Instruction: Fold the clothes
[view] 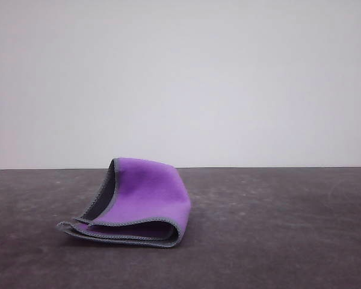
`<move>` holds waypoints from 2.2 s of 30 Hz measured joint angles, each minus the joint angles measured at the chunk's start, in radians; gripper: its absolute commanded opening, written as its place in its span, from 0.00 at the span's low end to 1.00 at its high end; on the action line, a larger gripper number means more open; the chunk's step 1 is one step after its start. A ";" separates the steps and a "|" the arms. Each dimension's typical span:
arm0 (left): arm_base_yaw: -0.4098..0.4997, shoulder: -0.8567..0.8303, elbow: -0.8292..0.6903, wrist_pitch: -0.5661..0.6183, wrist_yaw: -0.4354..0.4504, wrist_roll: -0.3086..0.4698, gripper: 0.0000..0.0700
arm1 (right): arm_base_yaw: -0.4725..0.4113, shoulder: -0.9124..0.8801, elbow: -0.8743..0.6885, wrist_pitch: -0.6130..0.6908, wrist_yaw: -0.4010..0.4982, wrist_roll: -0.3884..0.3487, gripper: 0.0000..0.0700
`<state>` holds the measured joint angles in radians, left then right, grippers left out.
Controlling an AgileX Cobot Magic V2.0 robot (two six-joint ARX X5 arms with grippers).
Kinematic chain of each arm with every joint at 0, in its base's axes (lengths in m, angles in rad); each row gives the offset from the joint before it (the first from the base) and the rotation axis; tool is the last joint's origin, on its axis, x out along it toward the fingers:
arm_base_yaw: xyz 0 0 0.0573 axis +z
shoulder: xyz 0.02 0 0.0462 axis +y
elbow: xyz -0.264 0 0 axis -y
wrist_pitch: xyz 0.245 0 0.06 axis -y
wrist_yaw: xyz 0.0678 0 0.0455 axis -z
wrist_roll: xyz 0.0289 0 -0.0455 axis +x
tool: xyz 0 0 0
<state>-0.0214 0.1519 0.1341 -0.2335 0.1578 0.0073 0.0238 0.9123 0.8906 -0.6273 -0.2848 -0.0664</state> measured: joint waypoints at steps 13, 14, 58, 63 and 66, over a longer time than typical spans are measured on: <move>0.024 -0.148 -0.072 -0.023 -0.007 -0.028 0.03 | 0.000 0.000 0.000 0.005 0.000 0.003 0.01; 0.024 -0.148 -0.072 -0.023 -0.007 -0.029 0.03 | 0.000 0.000 0.000 0.005 0.000 0.003 0.01; 0.024 -0.148 -0.072 -0.023 -0.007 -0.038 0.03 | -0.003 -0.844 -0.735 0.401 0.176 -0.021 0.01; 0.024 -0.148 -0.072 -0.022 -0.007 -0.038 0.03 | -0.003 -0.906 -0.833 0.400 0.180 0.003 0.01; 0.024 -0.148 -0.072 -0.023 -0.007 -0.038 0.03 | -0.003 -0.906 -0.852 0.402 0.181 0.017 0.01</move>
<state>0.0021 0.0036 0.0616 -0.2560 0.1513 -0.0303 0.0208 0.0065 0.0383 -0.2256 -0.1034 -0.0493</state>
